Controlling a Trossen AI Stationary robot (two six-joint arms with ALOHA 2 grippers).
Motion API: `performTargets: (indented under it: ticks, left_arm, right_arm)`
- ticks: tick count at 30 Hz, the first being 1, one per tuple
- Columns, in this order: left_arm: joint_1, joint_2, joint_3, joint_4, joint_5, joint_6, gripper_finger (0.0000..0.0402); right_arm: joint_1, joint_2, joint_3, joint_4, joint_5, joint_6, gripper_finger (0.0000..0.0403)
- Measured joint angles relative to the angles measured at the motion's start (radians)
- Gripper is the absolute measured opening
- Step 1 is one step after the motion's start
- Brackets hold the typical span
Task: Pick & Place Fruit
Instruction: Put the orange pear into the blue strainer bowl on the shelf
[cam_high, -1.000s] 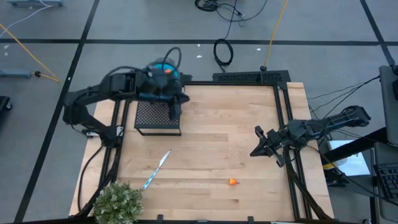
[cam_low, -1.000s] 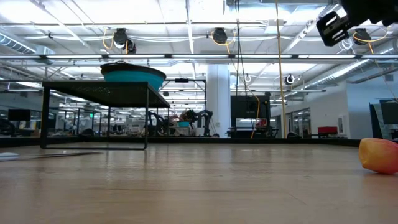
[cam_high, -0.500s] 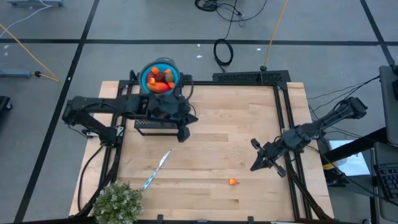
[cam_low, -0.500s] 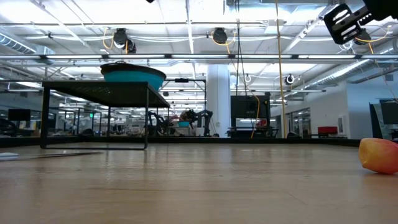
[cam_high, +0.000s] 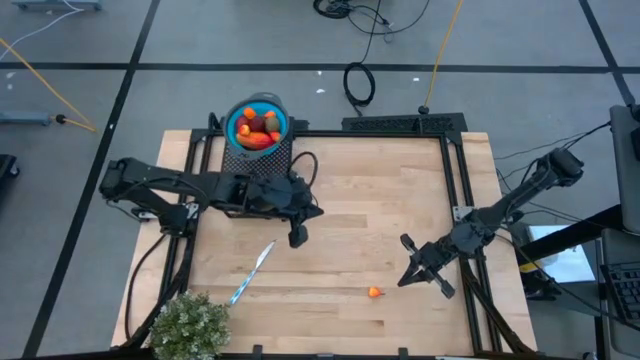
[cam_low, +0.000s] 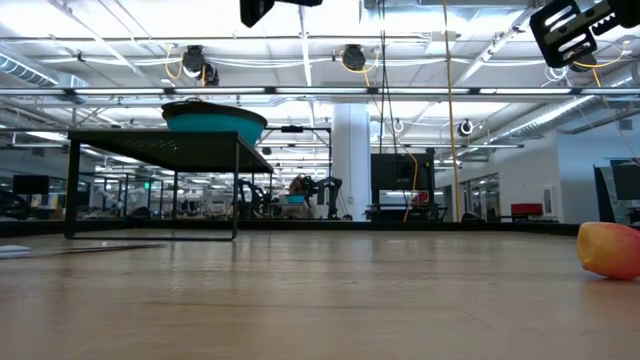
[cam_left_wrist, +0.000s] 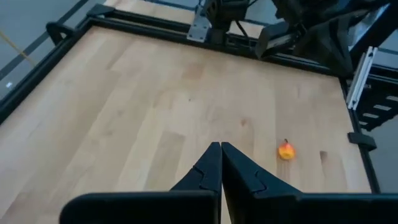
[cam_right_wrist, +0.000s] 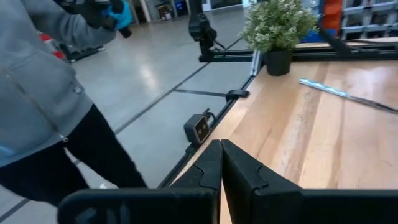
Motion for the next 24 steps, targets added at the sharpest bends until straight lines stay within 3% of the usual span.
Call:
performTargets:
  ticks: [8, 15, 24]
  left_arm:
    - [-0.032, -0.105, -0.183, 0.163, 0.008, -0.013, 0.0007]
    - [-0.075, -0.276, -0.345, 0.193, 0.006, -0.017, 0.0002]
    - [-0.145, -0.483, -0.507, 0.254, -0.064, -0.007, 0.0002]
  right_arm:
    - [0.055, 0.053, 0.017, 0.064, 0.105, 0.008, 0.0]
    - [0.069, 0.109, 0.096, 0.055, 0.151, 0.005, 0.0]
    - [0.069, 0.206, 0.286, -0.185, 0.151, 0.008, 0.0]
